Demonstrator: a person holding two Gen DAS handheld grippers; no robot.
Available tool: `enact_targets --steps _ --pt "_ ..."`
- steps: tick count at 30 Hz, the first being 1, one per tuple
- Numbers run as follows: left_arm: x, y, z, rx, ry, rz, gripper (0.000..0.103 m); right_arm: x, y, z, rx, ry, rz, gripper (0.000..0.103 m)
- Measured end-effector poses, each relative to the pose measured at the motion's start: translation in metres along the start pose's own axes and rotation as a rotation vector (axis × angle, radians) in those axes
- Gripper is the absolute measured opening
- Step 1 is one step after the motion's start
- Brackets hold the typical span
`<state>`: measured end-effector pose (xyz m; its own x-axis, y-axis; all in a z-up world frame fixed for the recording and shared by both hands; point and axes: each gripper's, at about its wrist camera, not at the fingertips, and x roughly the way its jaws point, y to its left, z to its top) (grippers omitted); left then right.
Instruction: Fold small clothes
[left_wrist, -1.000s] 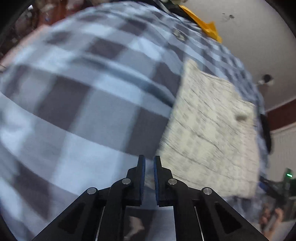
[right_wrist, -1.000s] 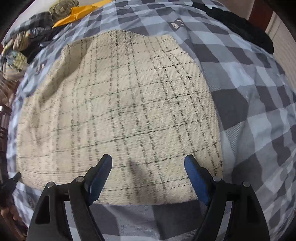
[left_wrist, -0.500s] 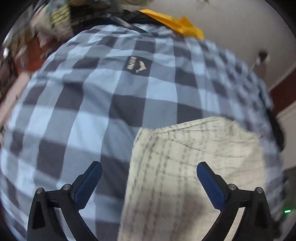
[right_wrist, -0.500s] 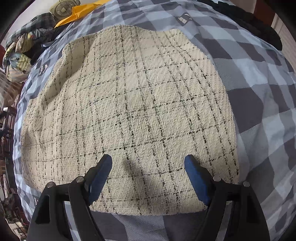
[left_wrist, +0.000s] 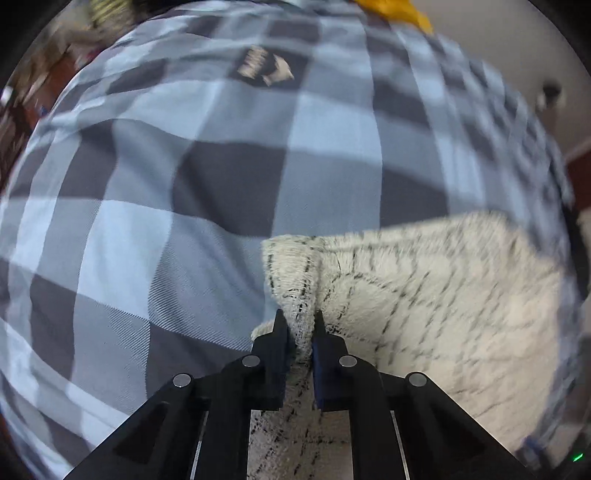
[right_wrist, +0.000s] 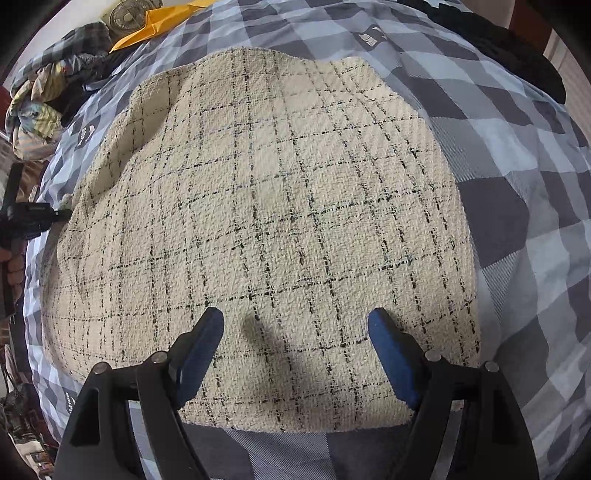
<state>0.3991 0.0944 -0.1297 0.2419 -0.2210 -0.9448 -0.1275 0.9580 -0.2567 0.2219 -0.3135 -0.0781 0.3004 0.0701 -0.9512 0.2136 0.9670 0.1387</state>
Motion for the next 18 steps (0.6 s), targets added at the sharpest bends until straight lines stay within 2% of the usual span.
enact_targets --steps 3,9,11,12,13,14,15,18 --pt "-0.020 0.025 -0.007 -0.113 -0.068 -0.127 0.010 0.003 0.001 -0.001 -0.006 -0.002 -0.012 0.078" --pt "-0.036 0.066 -0.021 -0.245 -0.158 -0.297 0.009 0.015 0.015 -0.007 -0.097 0.022 -0.103 0.078" --pt "-0.033 0.078 -0.021 -0.294 -0.185 -0.252 0.008 0.016 0.019 -0.009 -0.115 0.025 -0.116 0.078" --pt "-0.024 0.084 -0.017 -0.325 -0.179 -0.195 0.008 0.017 0.020 -0.009 -0.118 0.026 -0.120 0.079" --pt "-0.018 0.086 -0.016 -0.333 -0.155 -0.194 0.008 0.019 0.022 -0.010 -0.117 0.028 -0.121 0.079" --pt "-0.011 0.087 -0.017 -0.333 -0.127 -0.192 0.008 0.019 0.023 -0.010 -0.116 0.029 -0.119 0.079" --pt "-0.012 0.085 -0.016 -0.325 -0.130 -0.175 0.008 0.020 0.022 -0.013 -0.115 0.029 -0.120 0.079" --pt "-0.027 0.070 -0.007 -0.245 -0.178 -0.103 0.009 0.021 0.025 -0.014 -0.114 0.033 -0.119 0.079"
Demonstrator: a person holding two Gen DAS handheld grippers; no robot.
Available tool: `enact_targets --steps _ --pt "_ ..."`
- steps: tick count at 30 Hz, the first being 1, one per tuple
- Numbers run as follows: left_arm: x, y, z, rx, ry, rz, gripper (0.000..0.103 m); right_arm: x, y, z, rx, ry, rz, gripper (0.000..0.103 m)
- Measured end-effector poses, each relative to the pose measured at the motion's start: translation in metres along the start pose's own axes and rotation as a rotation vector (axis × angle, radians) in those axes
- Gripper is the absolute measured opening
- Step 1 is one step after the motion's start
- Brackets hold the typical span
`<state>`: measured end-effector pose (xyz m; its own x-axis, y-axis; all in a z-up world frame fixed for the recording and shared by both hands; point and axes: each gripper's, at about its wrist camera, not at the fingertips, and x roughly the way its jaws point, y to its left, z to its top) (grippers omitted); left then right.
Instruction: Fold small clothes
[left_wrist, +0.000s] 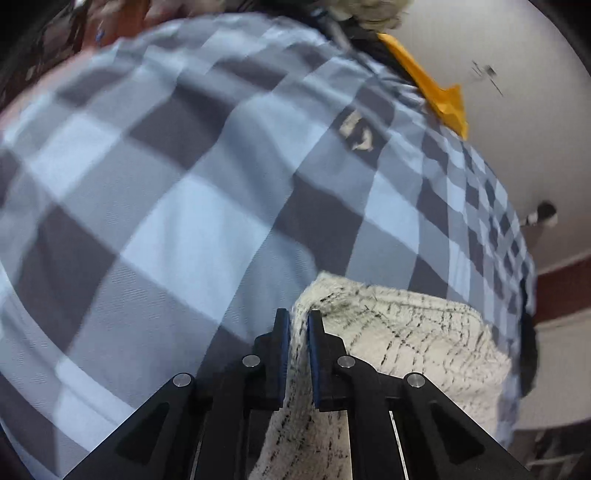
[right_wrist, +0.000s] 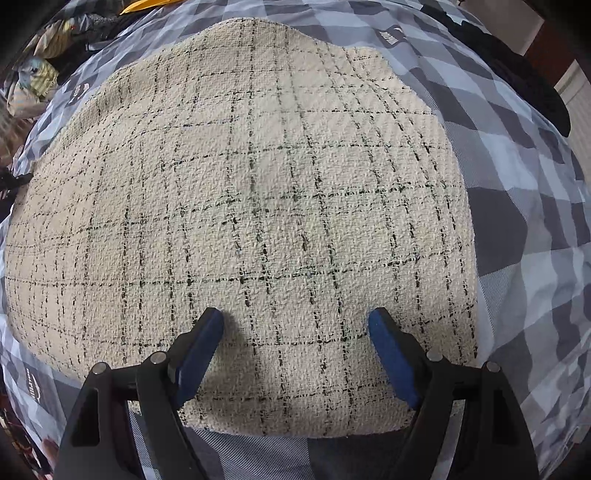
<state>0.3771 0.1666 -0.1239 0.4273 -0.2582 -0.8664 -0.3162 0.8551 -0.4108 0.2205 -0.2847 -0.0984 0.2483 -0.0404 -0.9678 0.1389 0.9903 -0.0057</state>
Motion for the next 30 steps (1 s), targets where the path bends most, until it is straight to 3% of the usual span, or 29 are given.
enact_targets --steps 3,5,6,8,10,11,12,13,15,16,19,23,27,29,30 --pt "-0.017 -0.025 0.016 0.103 -0.051 0.159 0.009 0.000 -0.001 0.000 0.001 0.003 0.000 0.079" --pt "-0.030 -0.040 0.022 0.138 -0.085 0.156 0.009 0.001 -0.001 0.001 0.004 0.005 0.000 0.079" --pt "-0.036 -0.056 0.023 0.187 -0.084 0.120 0.010 0.000 -0.001 0.002 0.004 0.005 -0.001 0.079" --pt "-0.035 -0.081 0.019 0.281 -0.043 0.091 0.014 0.001 0.000 0.003 0.004 0.007 -0.004 0.079" --pt "-0.024 -0.119 0.005 0.415 0.015 0.086 0.035 0.001 0.000 0.003 0.004 0.007 -0.003 0.079" --pt "-0.019 -0.134 -0.003 0.464 0.036 0.077 0.072 0.001 0.000 0.003 0.005 0.007 -0.003 0.079" --pt "-0.016 -0.151 -0.014 0.506 0.050 0.055 0.101 0.000 0.000 0.003 0.007 0.008 -0.002 0.079" --pt "-0.014 -0.169 -0.026 0.548 0.050 0.004 0.103 0.000 0.000 0.003 0.009 0.009 0.000 0.079" --pt "-0.007 -0.196 -0.040 0.607 0.047 -0.046 0.103 0.000 -0.001 0.002 0.010 0.010 0.002 0.079" --pt "0.002 -0.209 -0.046 0.627 0.055 -0.034 0.103 0.000 -0.001 0.002 0.010 0.010 0.003 0.079" --pt "0.033 -0.234 -0.058 0.686 0.091 0.075 0.103 0.000 -0.001 0.002 0.013 0.011 0.006 0.079" --pt "0.064 -0.241 -0.065 0.729 0.108 0.201 0.099 0.000 -0.002 0.001 0.018 0.012 0.011 0.080" --pt "0.089 -0.228 -0.071 0.647 0.263 0.188 0.071 0.001 -0.005 0.002 0.029 0.015 0.026 0.080" --pt "0.089 -0.223 -0.072 0.592 0.257 0.172 0.063 0.002 -0.007 0.003 0.034 0.016 0.029 0.080" --pt "0.088 -0.222 -0.071 0.570 0.253 0.155 0.047 0.003 -0.008 0.004 0.035 0.015 0.031 0.081"
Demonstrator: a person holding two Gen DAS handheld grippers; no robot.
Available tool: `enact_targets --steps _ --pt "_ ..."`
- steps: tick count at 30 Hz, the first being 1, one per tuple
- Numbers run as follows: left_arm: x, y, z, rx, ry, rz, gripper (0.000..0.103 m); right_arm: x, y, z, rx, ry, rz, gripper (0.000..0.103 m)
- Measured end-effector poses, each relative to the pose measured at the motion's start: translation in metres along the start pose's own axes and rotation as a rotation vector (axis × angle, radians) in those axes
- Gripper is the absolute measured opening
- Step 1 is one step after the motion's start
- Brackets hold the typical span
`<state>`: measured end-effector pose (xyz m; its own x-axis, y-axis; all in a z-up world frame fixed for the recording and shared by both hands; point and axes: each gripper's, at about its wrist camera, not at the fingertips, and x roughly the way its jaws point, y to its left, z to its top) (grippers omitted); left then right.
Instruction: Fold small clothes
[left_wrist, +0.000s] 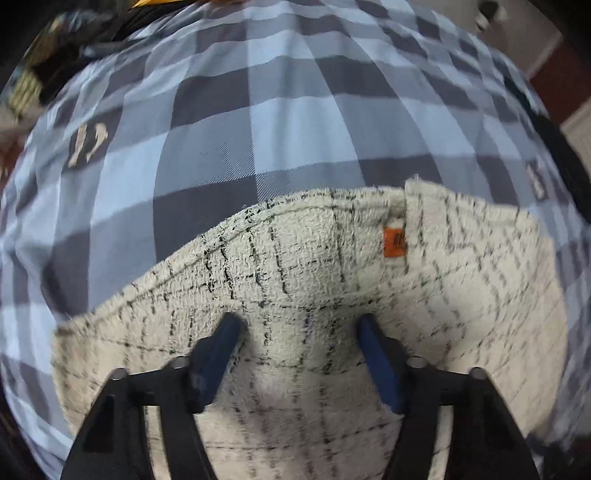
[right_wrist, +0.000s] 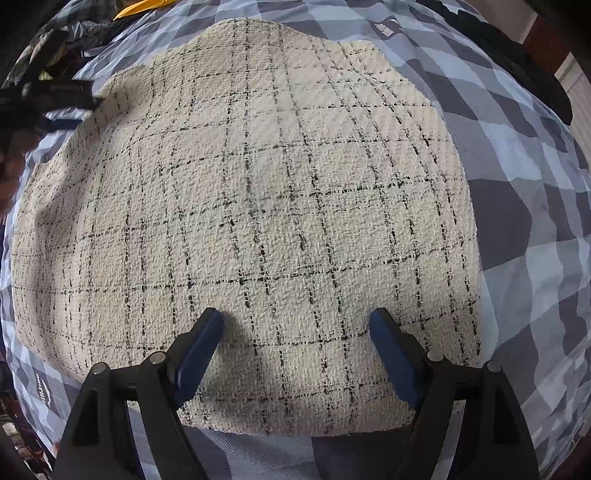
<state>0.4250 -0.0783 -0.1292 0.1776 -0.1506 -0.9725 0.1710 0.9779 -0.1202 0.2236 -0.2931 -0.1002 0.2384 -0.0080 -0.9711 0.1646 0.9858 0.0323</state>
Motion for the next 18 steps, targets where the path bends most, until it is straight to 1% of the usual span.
enact_targets --steps 1,2,3,6,8,9,10,11,13,14,15,18 --pt "-0.002 0.002 0.000 -0.033 -0.008 -0.034 0.040 0.000 0.000 0.000 0.000 0.000 0.002 0.082" --pt "-0.004 0.002 0.001 -0.052 -0.017 -0.040 0.031 0.000 0.000 0.000 -0.003 0.000 0.007 0.085" --pt "-0.008 0.003 0.003 -0.077 -0.034 -0.038 0.027 0.000 0.002 0.000 -0.005 -0.001 0.007 0.086" --pt "-0.018 0.006 0.006 -0.132 -0.053 -0.029 0.020 -0.001 0.003 -0.002 -0.003 0.000 0.009 0.086" --pt "-0.027 0.009 0.007 -0.177 -0.080 -0.027 0.017 -0.002 0.003 -0.002 0.006 -0.001 0.015 0.086" --pt "-0.035 0.011 0.007 -0.192 -0.109 -0.013 0.015 -0.002 0.002 -0.002 0.008 -0.001 0.016 0.086" --pt "-0.042 0.012 0.009 -0.194 -0.138 0.003 0.015 -0.001 0.002 -0.002 0.007 0.000 0.015 0.086" --pt "-0.053 0.012 0.010 -0.191 -0.185 0.012 0.014 -0.001 0.002 -0.002 0.004 0.001 0.012 0.086" --pt "-0.074 0.017 0.016 -0.186 -0.291 0.005 0.014 -0.001 0.003 -0.002 -0.002 0.000 0.005 0.086" --pt "-0.077 0.022 0.016 -0.191 -0.316 0.005 0.014 -0.001 0.004 -0.002 -0.003 -0.001 0.002 0.086" --pt "-0.081 0.024 0.019 -0.200 -0.335 0.012 0.014 -0.001 0.005 -0.003 -0.004 -0.001 0.001 0.086" --pt "-0.082 0.035 0.021 -0.215 -0.314 0.018 0.014 0.000 0.005 -0.002 0.000 0.002 0.008 0.086"
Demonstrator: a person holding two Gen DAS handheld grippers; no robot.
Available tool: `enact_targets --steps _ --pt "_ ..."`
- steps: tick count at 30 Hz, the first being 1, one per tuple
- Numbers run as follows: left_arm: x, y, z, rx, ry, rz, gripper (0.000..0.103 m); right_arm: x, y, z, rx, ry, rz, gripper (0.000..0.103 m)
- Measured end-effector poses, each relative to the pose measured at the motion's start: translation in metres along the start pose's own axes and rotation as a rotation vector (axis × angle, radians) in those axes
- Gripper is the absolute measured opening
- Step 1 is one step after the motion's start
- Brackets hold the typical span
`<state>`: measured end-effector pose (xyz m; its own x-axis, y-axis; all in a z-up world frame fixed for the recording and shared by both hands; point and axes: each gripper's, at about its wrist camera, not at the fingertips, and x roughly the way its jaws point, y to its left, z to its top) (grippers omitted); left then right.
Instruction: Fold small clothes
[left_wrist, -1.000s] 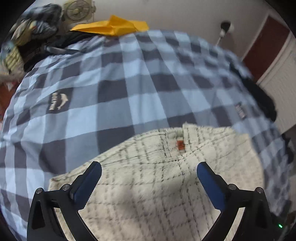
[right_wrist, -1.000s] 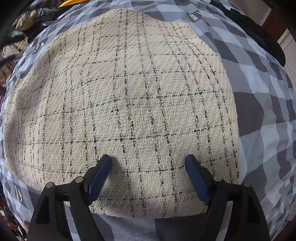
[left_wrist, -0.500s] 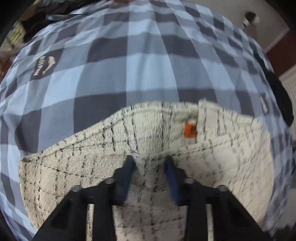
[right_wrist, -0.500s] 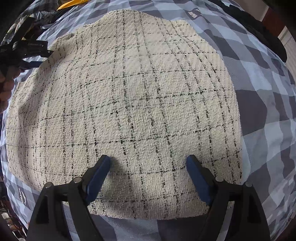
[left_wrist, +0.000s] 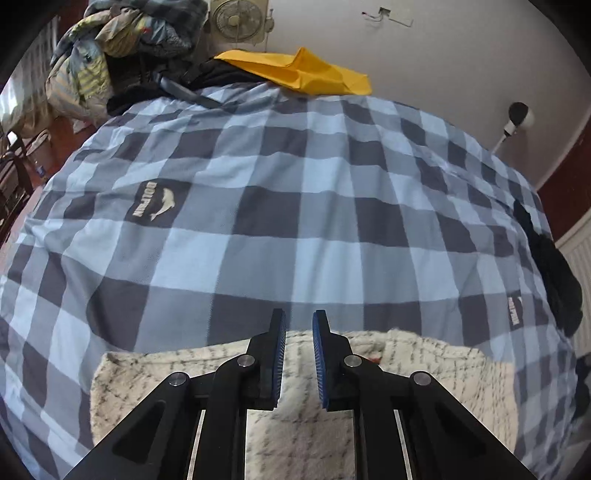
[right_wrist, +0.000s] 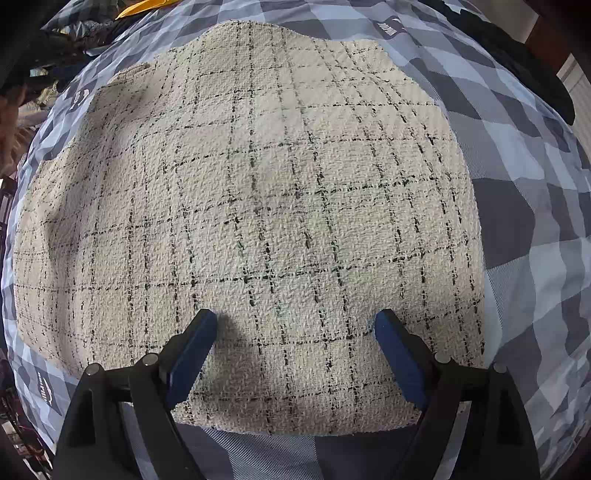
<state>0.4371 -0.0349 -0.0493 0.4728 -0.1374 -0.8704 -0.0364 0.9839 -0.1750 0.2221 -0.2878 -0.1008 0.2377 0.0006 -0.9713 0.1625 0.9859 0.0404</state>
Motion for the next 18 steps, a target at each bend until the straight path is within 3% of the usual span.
enact_targets --steps 3,7,10,13,14,15,16,17,18 --pt "0.004 0.019 -0.009 -0.026 0.069 -0.011 0.014 -0.006 -0.008 0.003 0.045 -0.009 0.061 0.086" --pt "-0.006 0.063 -0.073 -0.172 0.141 -0.043 0.015 -0.018 -0.026 0.006 0.144 -0.049 0.222 0.086" --pt "-0.023 0.080 -0.123 -0.159 0.160 -0.034 0.015 -0.020 -0.026 0.006 0.137 -0.077 0.180 0.085" --pt "-0.053 0.078 -0.163 -0.077 0.089 0.047 0.017 -0.028 -0.019 0.005 0.106 -0.121 0.162 0.085" --pt "-0.065 0.077 -0.177 -0.072 0.051 0.054 0.028 -0.033 -0.012 0.004 0.075 -0.149 0.163 0.086" --pt "-0.072 0.077 -0.185 -0.074 0.038 0.044 0.065 -0.037 -0.006 0.004 0.041 -0.165 0.159 0.086" --pt "-0.082 0.078 -0.200 -0.094 0.026 0.022 0.087 -0.037 0.003 0.003 -0.008 -0.178 0.151 0.085" --pt "-0.089 0.081 -0.207 -0.112 0.010 0.012 0.102 -0.038 0.015 -0.001 -0.068 -0.187 0.142 0.085" --pt "-0.099 0.085 -0.220 -0.145 -0.031 -0.005 0.103 -0.037 0.027 -0.005 -0.127 -0.188 0.139 0.085"
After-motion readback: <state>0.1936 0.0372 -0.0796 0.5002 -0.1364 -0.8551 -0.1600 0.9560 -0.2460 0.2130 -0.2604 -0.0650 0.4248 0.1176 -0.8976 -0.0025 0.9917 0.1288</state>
